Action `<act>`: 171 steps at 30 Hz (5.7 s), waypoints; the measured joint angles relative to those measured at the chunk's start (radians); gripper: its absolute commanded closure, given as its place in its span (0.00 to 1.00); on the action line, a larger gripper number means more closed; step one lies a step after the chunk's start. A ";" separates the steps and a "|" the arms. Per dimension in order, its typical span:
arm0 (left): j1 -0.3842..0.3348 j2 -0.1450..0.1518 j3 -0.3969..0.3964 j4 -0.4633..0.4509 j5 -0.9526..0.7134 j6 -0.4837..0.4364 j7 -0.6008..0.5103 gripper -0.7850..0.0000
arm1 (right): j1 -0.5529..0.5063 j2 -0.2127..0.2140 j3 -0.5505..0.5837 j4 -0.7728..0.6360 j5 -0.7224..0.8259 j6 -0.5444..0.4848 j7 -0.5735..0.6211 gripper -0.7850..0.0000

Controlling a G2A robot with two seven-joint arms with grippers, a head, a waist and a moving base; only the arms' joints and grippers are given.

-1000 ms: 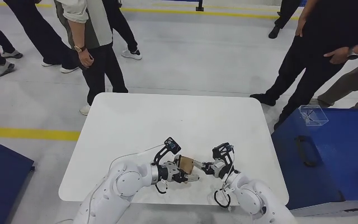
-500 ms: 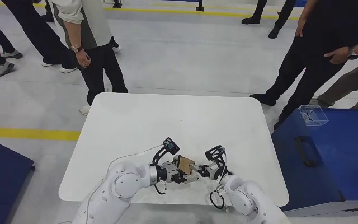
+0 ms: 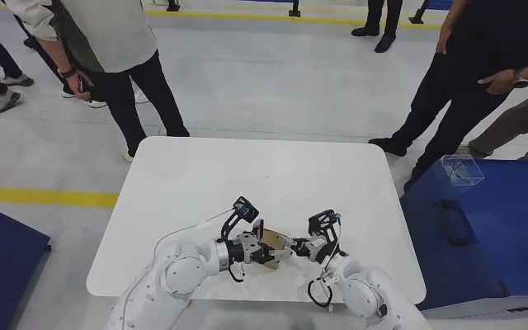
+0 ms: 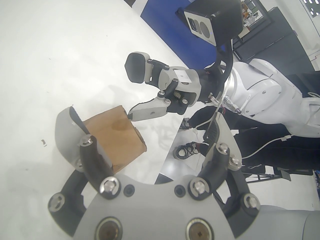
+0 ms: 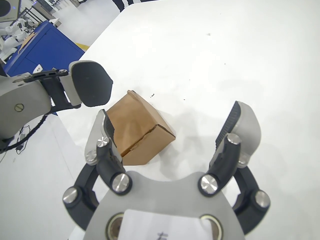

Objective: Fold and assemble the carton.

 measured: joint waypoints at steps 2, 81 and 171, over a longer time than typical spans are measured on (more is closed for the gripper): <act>-0.001 0.007 -0.018 -0.001 0.064 -0.025 0.026 0.00 | -0.001 0.004 0.020 0.003 -0.037 0.014 -0.019 0.00; -0.103 0.016 -0.002 0.221 0.108 -0.241 0.152 1.00 | 0.106 -0.059 0.094 0.106 -0.240 0.048 -0.173 0.00; -0.014 -0.008 0.051 0.044 0.502 0.065 0.455 1.00 | -0.011 -0.054 0.163 0.027 -0.223 -0.040 -0.152 0.00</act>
